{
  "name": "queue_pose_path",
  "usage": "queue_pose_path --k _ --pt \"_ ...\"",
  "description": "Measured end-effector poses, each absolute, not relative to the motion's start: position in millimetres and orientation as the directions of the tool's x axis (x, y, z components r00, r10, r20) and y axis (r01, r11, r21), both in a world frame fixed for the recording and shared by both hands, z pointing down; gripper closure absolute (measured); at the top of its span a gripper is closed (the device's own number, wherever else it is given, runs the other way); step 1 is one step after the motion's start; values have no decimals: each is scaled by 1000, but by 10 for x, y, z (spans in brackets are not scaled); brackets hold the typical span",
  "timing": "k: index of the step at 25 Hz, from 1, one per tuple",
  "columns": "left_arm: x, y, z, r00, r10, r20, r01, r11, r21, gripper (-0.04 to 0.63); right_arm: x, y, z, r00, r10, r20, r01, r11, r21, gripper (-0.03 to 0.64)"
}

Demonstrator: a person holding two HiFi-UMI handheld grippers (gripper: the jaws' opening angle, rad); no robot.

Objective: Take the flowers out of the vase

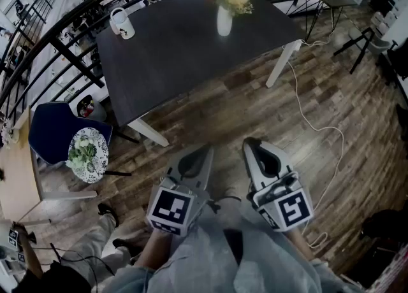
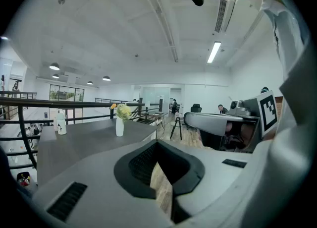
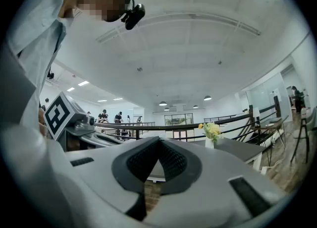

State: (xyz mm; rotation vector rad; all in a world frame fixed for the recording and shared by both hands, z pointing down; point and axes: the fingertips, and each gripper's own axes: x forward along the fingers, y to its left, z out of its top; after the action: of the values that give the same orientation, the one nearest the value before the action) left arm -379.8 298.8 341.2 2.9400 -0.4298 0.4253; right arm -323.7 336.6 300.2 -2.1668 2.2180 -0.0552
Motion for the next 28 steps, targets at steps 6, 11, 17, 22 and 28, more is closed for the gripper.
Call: queue_pose_path --k 6,11,17,22,28 --pt "-3735 2954 3418 923 -256 288 -293 -951 94 597 -3172 3373 3094 -19 -1000 9 -998 19 -56 615" --pt "-3682 2959 3441 924 -255 285 -290 -953 89 597 -3126 3389 3105 -21 -1000 12 -998 20 -53 615" --pt "-3548 3049 3425 924 -259 281 -293 -952 86 597 -2995 3482 3096 -26 -1000 10 -996 25 -89 614" --pt "-3373 3164 3378 924 -270 272 -303 -949 89 597 -2814 3618 3081 -30 -1000 5 -997 30 -74 614" --pt "-3177 3293 3294 921 -303 247 -332 -940 83 597 -2587 3817 3068 -42 -999 -6 -997 42 -67 614"
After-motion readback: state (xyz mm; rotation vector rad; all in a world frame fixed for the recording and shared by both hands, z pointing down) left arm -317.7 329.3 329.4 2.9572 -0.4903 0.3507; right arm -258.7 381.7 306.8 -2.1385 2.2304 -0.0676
